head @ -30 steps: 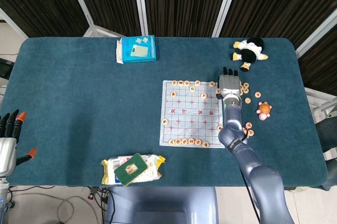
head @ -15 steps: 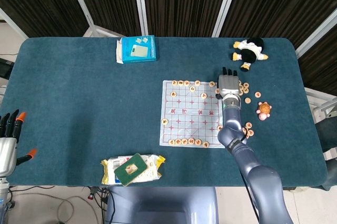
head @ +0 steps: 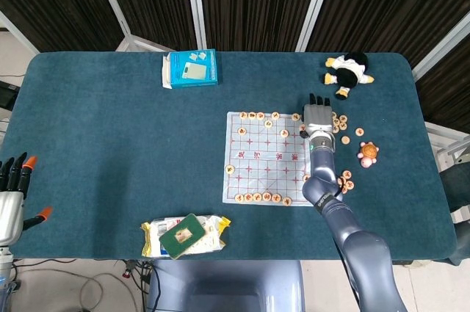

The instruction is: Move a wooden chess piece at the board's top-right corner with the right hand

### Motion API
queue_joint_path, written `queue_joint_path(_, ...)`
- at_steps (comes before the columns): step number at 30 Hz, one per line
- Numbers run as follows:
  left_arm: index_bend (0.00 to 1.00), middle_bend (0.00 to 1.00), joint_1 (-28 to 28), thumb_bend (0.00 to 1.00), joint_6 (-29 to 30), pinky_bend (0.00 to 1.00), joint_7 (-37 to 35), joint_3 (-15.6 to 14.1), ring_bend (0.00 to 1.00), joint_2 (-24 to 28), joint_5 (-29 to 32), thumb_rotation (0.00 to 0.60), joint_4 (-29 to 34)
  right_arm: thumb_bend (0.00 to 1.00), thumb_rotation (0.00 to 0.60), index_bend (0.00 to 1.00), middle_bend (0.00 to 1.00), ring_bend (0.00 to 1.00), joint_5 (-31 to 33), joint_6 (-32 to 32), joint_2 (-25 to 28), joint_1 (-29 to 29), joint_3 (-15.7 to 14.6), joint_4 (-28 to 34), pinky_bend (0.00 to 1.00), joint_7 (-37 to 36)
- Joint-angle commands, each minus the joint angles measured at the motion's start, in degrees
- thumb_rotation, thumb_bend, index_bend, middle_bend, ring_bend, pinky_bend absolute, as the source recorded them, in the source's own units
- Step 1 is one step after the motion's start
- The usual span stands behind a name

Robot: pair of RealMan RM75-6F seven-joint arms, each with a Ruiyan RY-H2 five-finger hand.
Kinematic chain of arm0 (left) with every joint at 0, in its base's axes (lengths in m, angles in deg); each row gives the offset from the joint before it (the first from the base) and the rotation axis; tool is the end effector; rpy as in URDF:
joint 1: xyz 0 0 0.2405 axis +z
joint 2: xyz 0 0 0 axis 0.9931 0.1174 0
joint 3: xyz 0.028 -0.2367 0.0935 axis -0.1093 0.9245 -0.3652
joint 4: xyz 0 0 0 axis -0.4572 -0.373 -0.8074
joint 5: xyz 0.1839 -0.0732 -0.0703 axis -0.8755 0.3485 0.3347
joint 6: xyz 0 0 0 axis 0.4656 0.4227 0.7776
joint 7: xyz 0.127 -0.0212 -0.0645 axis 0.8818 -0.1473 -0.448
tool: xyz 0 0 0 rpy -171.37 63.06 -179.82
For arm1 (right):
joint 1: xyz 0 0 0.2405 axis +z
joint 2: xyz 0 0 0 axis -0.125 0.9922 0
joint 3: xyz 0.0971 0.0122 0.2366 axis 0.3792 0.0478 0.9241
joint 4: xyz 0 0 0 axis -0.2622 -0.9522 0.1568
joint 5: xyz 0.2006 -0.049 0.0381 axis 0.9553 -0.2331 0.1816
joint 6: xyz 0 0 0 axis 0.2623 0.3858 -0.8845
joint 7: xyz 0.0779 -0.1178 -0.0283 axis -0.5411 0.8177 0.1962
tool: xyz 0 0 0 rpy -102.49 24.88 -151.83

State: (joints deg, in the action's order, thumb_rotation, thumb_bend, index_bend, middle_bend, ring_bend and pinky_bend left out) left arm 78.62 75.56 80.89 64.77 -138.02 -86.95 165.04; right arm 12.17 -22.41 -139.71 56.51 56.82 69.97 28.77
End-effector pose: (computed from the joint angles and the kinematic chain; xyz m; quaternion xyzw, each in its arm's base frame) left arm -0.3037 0.1850 0.1447 -0.5945 -0.3182 -0.3461 0.6523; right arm -0.1945 -0.4996 -0.0296 0.6248 -0.4551 0.2164 0.5964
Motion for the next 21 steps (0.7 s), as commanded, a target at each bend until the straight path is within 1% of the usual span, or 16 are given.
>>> queue_joint_path(1,0.01,0.0,0.0,0.05,0.0,0.05,0.0,0.1,0.0,0.0,0.1,0.6,0.0,0.35,0.6,0.45,0.0,0.01,-0.2,0.2,0.1,0.0,0.0,0.2,0.02,-0.1)
queue_joint_path(5,0.01,0.0,0.0,0.05,-0.1,0.05,0.0,0.2,0.0,0.0,0.3,0.6,-0.1,0.35,0.6,0.44,0.0,0.01,-0.7,0.9,0.7,-0.2,-0.2,1.0,0.02,-0.2)
queue_joint_path(9,0.01,0.0,-0.1,0.05,-0.2,0.05,-0.1,0.2,0.0,0.0,0.4,0.6,-0.2,0.35,0.6,0.43,0.0,0.01,-1.3,2.4,2.4,-0.9,-0.3,3.5,0.02,-1.1)
queue_joint_path(12,0.01,0.0,-0.2,0.05,-0.6,0.05,-0.1,0.2,0.0,0.0,0.7,0.6,-0.2,0.35,0.6,0.43,0.0,0.01,-2.0,4.3,4.5,-2.0,-0.6,6.9,0.02,-1.7)
queue_joint_path(14,0.01,0.0,-0.3,0.05,-0.8,0.05,-0.2,0.2,0.0,0.0,0.7,0.6,-0.2,0.35,0.6,0.43,0.0,0.01,-2.5,6.2,6.8,-3.5,-1.0,10.9,0.02,-2.0)
queue_joint_path(16,0.01,0.0,-0.3,0.05,-0.9,0.05,-0.4,0.1,0.0,0.1,0.6,0.6,-0.1,0.35,0.6,0.42,0.0,0.01,-3.2,8.8,10.0,-5.9,-1.6,17.1,0.02,-1.9)
queue_joint_path(17,0.01,0.0,-0.3,0.05,-0.9,0.05,-0.6,0.1,0.0,0.2,0.6,0.6,-0.1,0.34,0.6,0.39,0.0,0.01,-3.5,10.3,12.2,-7.5,-2.1,21.3,0.02,-1.6)
queue_joint_path(19,0.01,0.0,-0.3,0.05,-0.9,0.05,-1.1,0.1,0.0,0.3,0.5,0.6,-0.1,0.34,0.6,0.33,0.0,0.01,-4.2,13.7,17.8,-11.8,-3.4,32.3,0.02,-0.9)
queue_joint_path(21,0.01,0.0,-0.3,0.05,-0.8,0.05,-1.7,0.2,0.0,0.5,0.4,0.6,-0.1,0.34,0.6,0.27,0.0,0.01,-4.8,18.1,24.7,-16.9,-4.6,45.8,0.02,0.0)
